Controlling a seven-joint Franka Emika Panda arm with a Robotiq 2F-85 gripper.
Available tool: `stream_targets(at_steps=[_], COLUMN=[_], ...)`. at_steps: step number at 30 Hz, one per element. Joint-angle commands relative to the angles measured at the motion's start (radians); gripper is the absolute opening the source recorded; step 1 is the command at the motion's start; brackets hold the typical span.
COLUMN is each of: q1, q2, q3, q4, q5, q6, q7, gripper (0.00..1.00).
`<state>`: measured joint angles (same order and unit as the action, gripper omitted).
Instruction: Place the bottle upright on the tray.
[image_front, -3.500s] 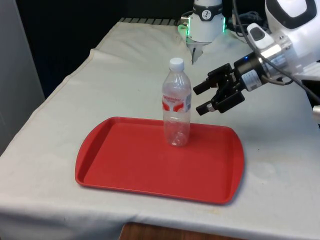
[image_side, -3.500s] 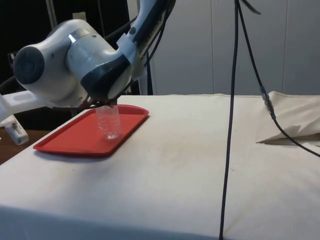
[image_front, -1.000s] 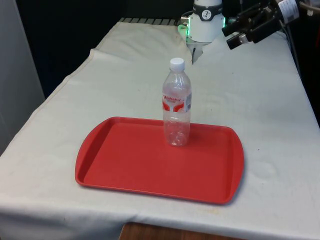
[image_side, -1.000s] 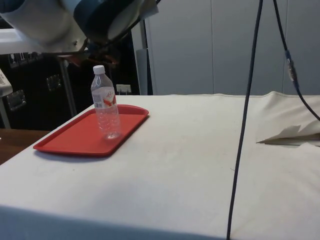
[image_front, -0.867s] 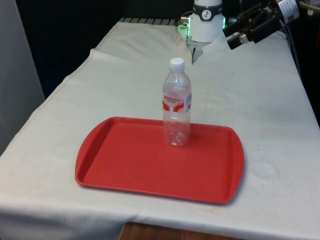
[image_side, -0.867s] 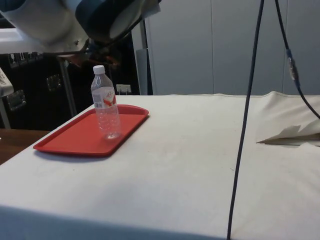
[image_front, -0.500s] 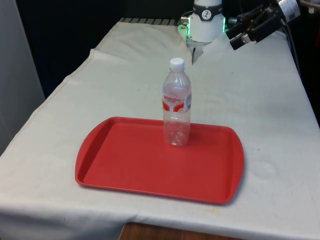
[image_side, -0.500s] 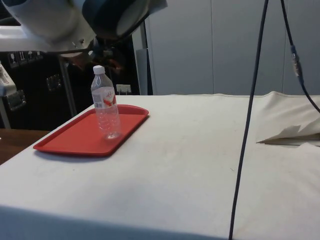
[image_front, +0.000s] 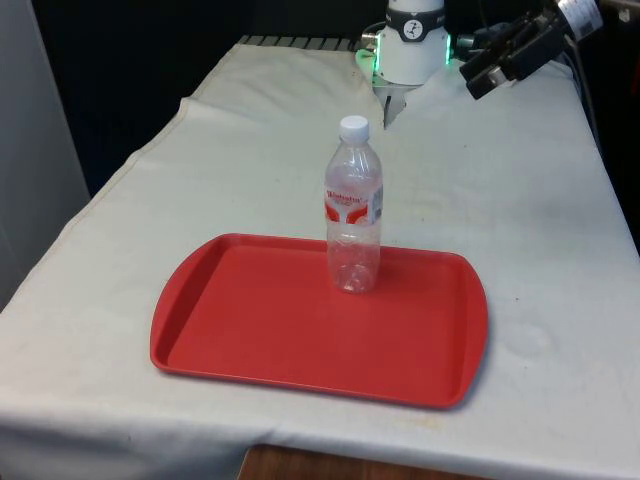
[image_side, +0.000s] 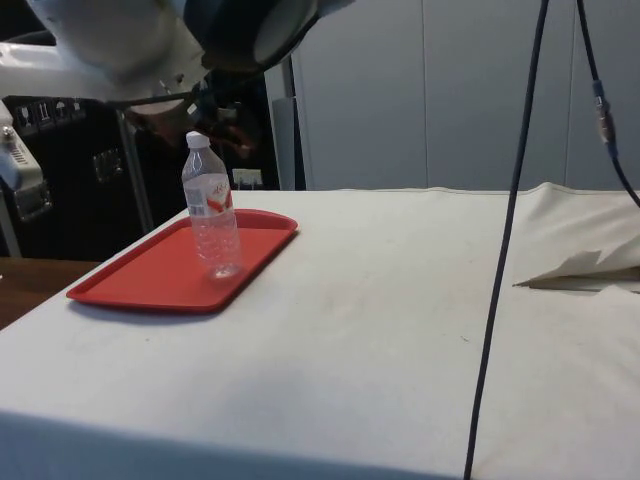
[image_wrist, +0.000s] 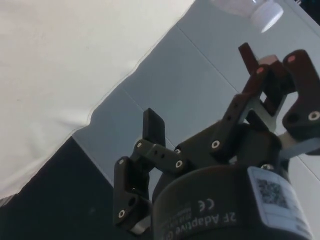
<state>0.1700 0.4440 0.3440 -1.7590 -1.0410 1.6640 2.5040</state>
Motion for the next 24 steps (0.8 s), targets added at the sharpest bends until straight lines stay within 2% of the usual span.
stream_targets(at_steps=[1, 7, 8, 9, 11, 16, 17, 18, 24], q1=[-0.009, -0.012, -0.003, -0.012, -0.015, -0.02, -0.012, -0.022, -0.024], q2=[-0.016, -0.046, -0.036, -0.051, -0.066, -0.089, -0.082, -0.096, -0.112], q3=[0.006, 0.005, 0.0, 0.005, 0.005, 0.001, -0.002, -0.002, -0.01], q4=[-0.018, -0.059, -0.048, -0.066, -0.087, -0.121, -0.112, -0.132, -0.159], q5=[0.015, 0.043, 0.034, 0.047, 0.057, 0.068, 0.061, 0.069, 0.066], q6=[0.031, 0.063, 0.035, 0.068, 0.082, 0.099, 0.072, 0.103, 0.101], q7=[0.013, 0.035, 0.029, 0.038, 0.046, 0.051, 0.047, 0.052, 0.05], gripper=[1.0, 1.0, 1.0, 1.0, 1.0, 1.0, 1.0, 1.0, 1.0])
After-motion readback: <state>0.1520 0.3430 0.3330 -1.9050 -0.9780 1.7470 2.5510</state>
